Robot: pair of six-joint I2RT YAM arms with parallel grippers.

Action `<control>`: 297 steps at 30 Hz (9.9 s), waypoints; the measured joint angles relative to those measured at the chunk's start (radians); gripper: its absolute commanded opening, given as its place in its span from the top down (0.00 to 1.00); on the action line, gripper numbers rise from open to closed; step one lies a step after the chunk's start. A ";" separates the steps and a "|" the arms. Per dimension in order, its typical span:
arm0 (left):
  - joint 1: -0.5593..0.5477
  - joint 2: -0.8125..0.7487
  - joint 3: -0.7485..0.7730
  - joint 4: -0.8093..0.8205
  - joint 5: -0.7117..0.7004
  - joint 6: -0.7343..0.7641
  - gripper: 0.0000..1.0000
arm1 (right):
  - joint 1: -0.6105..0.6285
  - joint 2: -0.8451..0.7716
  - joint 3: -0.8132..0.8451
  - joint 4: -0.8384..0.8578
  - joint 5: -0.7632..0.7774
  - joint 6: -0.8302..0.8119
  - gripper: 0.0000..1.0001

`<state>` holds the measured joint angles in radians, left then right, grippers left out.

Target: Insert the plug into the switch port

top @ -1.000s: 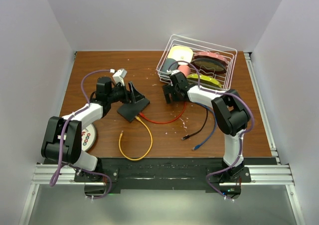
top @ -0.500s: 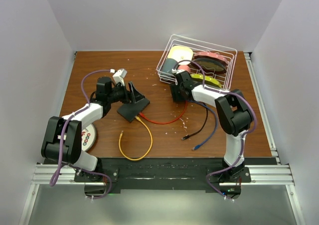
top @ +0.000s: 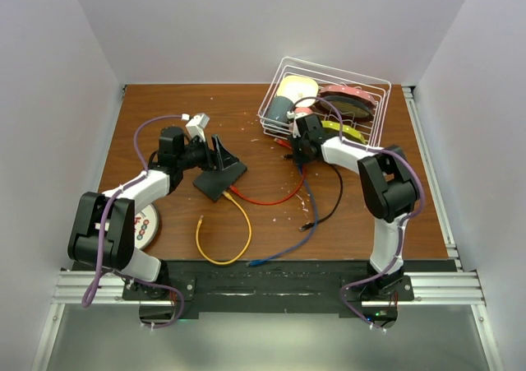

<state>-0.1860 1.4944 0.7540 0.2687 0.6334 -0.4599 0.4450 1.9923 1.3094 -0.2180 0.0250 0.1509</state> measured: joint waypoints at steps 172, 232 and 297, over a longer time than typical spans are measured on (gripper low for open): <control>-0.080 -0.312 0.103 0.396 0.062 -0.174 0.20 | 0.182 -0.495 0.153 -0.034 -0.473 -0.188 1.00; -0.124 -0.315 0.200 0.099 -0.229 -0.306 1.00 | 0.222 -0.452 0.156 0.195 -0.483 -0.096 0.32; -0.082 -0.336 0.171 0.109 -0.040 0.033 0.17 | 0.144 -0.324 0.494 -0.560 -0.806 -0.645 1.00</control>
<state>-0.2684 1.1584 0.9253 0.3782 0.5934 -0.4267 0.5888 1.6684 1.8034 -0.7780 -0.7807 -0.4942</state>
